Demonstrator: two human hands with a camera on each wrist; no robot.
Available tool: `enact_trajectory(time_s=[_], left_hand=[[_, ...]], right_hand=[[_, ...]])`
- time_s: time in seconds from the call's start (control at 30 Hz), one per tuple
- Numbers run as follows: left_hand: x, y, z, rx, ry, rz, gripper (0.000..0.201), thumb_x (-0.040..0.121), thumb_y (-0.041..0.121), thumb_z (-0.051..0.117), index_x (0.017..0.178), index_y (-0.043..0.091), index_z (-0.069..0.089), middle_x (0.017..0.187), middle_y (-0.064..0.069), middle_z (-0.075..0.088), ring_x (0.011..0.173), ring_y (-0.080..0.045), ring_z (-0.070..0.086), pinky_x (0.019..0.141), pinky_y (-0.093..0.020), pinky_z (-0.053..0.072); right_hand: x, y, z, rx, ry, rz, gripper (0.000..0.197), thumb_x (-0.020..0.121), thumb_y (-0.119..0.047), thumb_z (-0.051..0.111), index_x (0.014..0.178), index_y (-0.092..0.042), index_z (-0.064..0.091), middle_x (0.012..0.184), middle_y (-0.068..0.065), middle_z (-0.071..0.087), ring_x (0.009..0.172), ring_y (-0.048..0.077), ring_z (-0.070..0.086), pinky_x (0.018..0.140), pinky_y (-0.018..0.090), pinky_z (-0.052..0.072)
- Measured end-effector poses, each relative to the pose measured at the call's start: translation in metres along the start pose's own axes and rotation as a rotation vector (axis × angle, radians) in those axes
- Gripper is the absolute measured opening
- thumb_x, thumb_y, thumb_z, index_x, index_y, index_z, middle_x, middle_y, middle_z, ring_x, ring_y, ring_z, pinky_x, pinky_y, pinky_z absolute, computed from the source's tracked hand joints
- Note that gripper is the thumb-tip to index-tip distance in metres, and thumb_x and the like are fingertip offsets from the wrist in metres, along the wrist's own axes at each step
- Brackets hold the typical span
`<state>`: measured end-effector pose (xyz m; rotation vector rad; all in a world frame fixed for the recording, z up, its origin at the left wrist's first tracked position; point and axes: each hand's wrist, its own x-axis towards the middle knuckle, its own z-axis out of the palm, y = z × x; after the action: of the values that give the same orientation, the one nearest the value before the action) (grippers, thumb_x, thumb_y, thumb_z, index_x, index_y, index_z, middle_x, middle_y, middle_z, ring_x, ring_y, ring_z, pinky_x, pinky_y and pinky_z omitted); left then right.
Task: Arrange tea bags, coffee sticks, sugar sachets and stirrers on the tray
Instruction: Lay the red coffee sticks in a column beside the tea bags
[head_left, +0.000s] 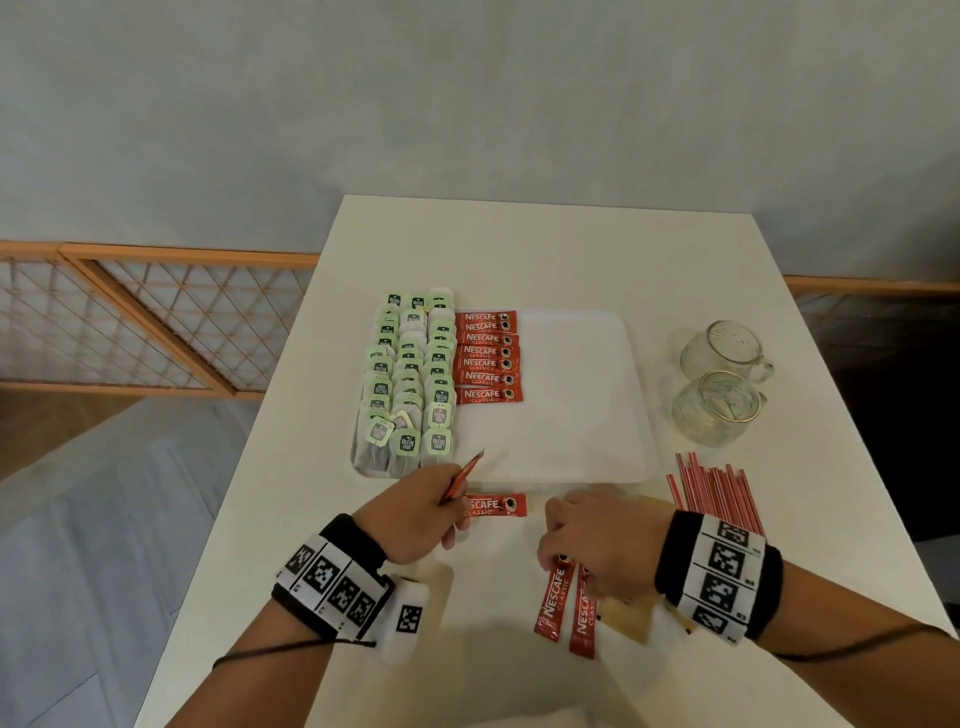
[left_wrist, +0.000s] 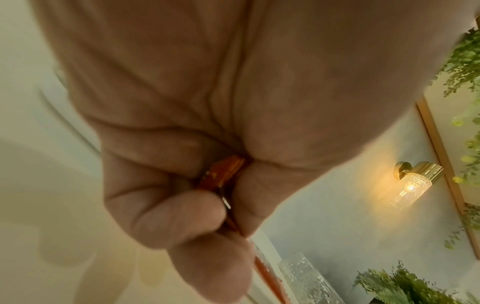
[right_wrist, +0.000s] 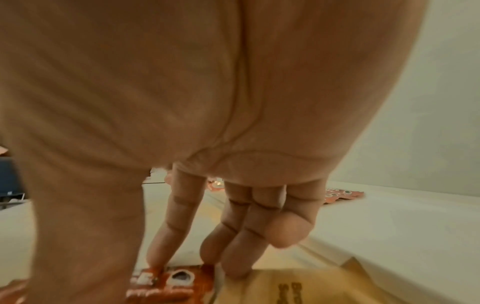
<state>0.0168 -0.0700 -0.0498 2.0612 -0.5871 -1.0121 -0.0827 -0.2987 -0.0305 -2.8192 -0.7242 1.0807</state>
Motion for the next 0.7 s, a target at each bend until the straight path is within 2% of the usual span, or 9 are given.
enact_trajectory(time_s=[0.07,0.17,0.33,0.47,0.57,0.63,0.7], left_hand=[[0.0,0.001,0.002,-0.028,-0.006,0.0,0.025,0.098,0.003,0.043,0.078,0.017,0.034,0.076,-0.002,0.062,0.059,-0.018,0.059,0.063,-0.035,0.047],[0.003,0.003,0.004,-0.058,-0.007,0.0,0.026,0.098,0.002,0.042,0.078,0.016,0.035,0.076,-0.003,0.061,0.059,-0.021,0.058,0.064,-0.037,0.046],[0.008,0.006,0.008,-0.076,-0.005,0.0,0.026,0.101,0.003,0.04,0.079,0.018,0.038,0.075,0.0,0.063,0.059,-0.021,0.059,0.057,-0.031,0.041],[0.009,0.012,0.009,-0.168,0.012,-0.007,0.024,0.101,-0.002,0.037,0.083,0.014,0.039,0.078,-0.009,0.059,0.061,-0.024,0.055,0.049,-0.02,0.038],[0.01,0.015,0.01,-0.19,0.042,0.01,0.016,0.104,0.001,0.035,0.099,0.011,0.046,0.08,-0.009,0.059,0.06,-0.021,0.054,0.049,-0.016,0.039],[0.01,0.013,0.012,-0.202,0.065,0.004,0.023,0.105,0.003,0.034,0.116,0.015,0.05,0.079,-0.006,0.059,0.058,-0.018,0.055,0.051,-0.018,0.041],[0.013,0.01,0.012,-0.241,0.072,-0.036,0.028,0.105,0.003,0.035,0.121,0.013,0.055,0.078,-0.004,0.057,0.058,-0.017,0.054,0.053,-0.02,0.042]], right_hand=[[0.003,-0.001,0.004,0.008,0.061,-0.011,0.035,0.087,-0.03,0.072,0.12,-0.03,0.062,0.123,-0.002,0.052,0.112,0.021,0.049,0.101,0.042,0.044],[0.008,0.001,0.005,0.05,0.132,0.007,0.026,0.089,-0.041,0.07,0.113,-0.03,0.066,0.12,-0.004,0.052,0.111,0.018,0.049,0.1,0.039,0.042],[0.006,0.007,0.002,0.075,0.171,0.029,0.041,0.09,-0.052,0.065,0.126,-0.034,0.062,0.13,-0.006,0.049,0.115,0.017,0.044,0.102,0.036,0.036],[0.005,0.003,0.012,0.03,0.166,0.005,0.052,0.085,-0.05,0.072,0.131,-0.031,0.057,0.133,-0.004,0.049,0.122,0.019,0.041,0.105,0.038,0.033],[0.009,0.003,0.015,0.045,0.23,0.023,0.037,0.09,-0.047,0.066,0.122,-0.028,0.063,0.127,-0.003,0.054,0.118,0.019,0.046,0.103,0.037,0.035],[0.013,0.004,0.016,0.041,0.274,0.046,0.029,0.095,-0.046,0.06,0.116,-0.027,0.067,0.121,-0.004,0.057,0.112,0.02,0.05,0.097,0.036,0.037],[0.018,0.005,0.017,0.035,0.283,0.069,0.029,0.099,-0.045,0.055,0.115,-0.026,0.068,0.119,-0.002,0.06,0.11,0.021,0.052,0.093,0.036,0.037]])
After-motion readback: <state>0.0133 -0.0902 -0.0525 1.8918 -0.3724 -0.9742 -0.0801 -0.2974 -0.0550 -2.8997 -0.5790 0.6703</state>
